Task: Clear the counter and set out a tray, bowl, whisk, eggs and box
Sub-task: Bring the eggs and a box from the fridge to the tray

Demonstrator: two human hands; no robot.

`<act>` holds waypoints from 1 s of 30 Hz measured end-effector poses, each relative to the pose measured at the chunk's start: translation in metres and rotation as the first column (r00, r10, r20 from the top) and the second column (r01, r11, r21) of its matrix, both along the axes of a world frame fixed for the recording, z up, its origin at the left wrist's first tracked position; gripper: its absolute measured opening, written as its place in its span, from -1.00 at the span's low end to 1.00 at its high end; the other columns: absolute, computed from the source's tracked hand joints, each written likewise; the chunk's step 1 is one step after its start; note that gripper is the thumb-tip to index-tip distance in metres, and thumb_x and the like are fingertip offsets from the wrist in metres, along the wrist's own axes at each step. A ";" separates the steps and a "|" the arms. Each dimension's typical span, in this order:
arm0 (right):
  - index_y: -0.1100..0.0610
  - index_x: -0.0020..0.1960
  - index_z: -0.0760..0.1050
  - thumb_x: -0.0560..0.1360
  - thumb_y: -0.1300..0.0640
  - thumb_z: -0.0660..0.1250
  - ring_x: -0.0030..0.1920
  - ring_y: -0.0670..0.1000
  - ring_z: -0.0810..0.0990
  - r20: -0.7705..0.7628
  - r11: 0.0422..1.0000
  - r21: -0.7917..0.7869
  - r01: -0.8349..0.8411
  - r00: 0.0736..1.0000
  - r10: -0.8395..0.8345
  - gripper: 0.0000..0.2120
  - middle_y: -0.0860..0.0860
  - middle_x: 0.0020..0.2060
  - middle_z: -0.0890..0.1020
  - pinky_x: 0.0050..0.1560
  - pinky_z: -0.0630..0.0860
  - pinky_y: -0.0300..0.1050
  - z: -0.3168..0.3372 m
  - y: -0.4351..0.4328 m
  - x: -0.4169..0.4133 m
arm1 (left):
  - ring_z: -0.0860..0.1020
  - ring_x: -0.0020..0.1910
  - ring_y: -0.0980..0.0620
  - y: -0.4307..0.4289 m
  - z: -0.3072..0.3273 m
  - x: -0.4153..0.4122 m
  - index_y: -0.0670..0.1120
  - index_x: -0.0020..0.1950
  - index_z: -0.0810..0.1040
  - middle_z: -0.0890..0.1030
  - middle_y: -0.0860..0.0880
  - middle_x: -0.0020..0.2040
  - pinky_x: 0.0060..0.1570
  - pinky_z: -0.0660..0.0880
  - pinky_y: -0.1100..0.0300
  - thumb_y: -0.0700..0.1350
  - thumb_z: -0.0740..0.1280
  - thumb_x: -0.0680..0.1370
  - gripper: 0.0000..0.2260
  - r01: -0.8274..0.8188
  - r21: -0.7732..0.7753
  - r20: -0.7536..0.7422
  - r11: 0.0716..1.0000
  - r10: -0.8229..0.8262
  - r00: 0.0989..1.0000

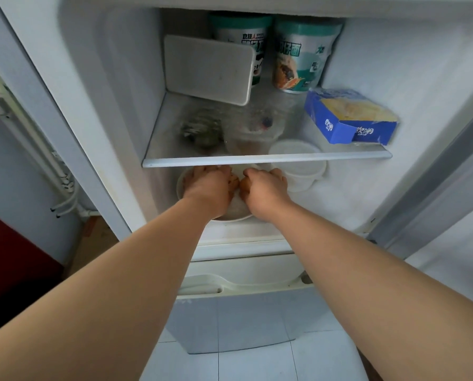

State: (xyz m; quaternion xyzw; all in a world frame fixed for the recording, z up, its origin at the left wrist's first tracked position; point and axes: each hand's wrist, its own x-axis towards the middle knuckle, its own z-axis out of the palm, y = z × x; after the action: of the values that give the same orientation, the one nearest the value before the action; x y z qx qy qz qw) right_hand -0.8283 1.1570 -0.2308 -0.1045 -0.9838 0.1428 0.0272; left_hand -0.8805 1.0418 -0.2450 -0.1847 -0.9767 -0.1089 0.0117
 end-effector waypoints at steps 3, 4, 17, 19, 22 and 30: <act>0.12 0.23 0.47 0.53 0.06 0.26 0.23 0.22 0.41 -0.041 1.000 0.026 0.007 0.999 -0.006 -0.70 0.15 0.19 0.52 0.22 0.34 0.01 0.000 0.002 0.003 | 0.48 0.17 -0.12 0.004 0.001 0.001 0.02 0.07 0.41 0.52 -0.08 0.16 0.15 0.40 0.07 0.05 0.21 0.56 -0.84 0.010 -0.004 -0.018 1.000 -0.010 1.000; 0.12 0.26 0.46 0.53 0.05 0.26 0.23 0.22 0.42 -0.047 1.000 0.030 0.008 0.999 -0.007 -0.67 0.15 0.19 0.52 0.23 0.34 0.01 0.000 0.002 0.003 | 0.49 0.13 -0.13 0.005 0.003 0.003 0.01 0.04 0.41 0.53 -0.09 0.13 0.10 0.41 0.07 0.05 0.20 0.58 -0.86 0.004 -0.012 -0.016 1.000 -0.004 1.000; 0.22 -0.09 0.49 0.49 0.12 0.27 -0.17 0.11 0.48 -0.138 0.808 -0.577 0.116 0.962 -0.236 -0.85 0.07 -0.24 0.50 -0.16 0.45 -0.08 0.022 -0.012 0.045 | 0.33 0.33 -0.23 -0.013 0.037 0.074 -0.14 0.31 0.27 0.45 -0.17 0.29 0.30 0.32 -0.05 0.07 0.08 0.62 -0.63 -0.196 0.285 0.219 0.938 0.135 0.966; 0.23 -0.16 0.47 0.47 0.11 0.30 -0.27 0.05 0.42 -0.122 0.749 -0.652 0.114 0.960 -0.252 -0.83 0.03 -0.32 0.46 -0.30 0.35 -0.15 0.031 -0.022 0.066 | 0.36 0.25 -0.22 -0.023 0.050 0.103 -0.14 0.27 0.31 0.47 -0.15 0.24 0.23 0.34 -0.02 0.06 0.09 0.62 -0.66 -0.223 0.323 0.254 0.920 0.143 0.957; 0.24 -0.13 0.51 0.46 0.11 0.32 -0.33 0.00 0.40 -0.043 0.663 -0.737 0.133 0.969 -0.242 -0.82 0.03 -0.31 0.49 -0.36 0.34 -0.18 0.046 -0.044 0.102 | 0.41 0.15 -0.19 -0.046 0.066 0.149 -0.13 0.19 0.36 0.50 -0.13 0.17 0.14 0.37 0.01 0.02 0.10 0.63 -0.74 -0.283 0.409 0.319 0.868 0.154 0.935; 0.28 -0.10 0.56 0.44 0.13 0.33 -0.28 0.00 0.42 0.042 0.556 -0.826 0.092 0.994 -0.102 -0.80 0.02 -0.30 0.52 -0.33 0.33 -0.19 0.095 -0.133 0.177 | 0.52 0.10 -0.05 -0.135 0.111 0.240 -0.10 0.27 0.37 0.57 -0.05 0.12 -0.01 0.41 0.14 0.06 0.20 0.58 -0.66 -0.552 0.656 0.470 0.515 0.294 0.832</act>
State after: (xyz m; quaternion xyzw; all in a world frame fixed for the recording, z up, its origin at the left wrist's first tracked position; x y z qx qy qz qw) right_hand -0.6510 1.0236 -0.1358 -0.1583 -0.7950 0.5855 -0.0116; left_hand -0.6408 0.9071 -0.1341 0.1044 -0.8380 -0.5347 -0.0324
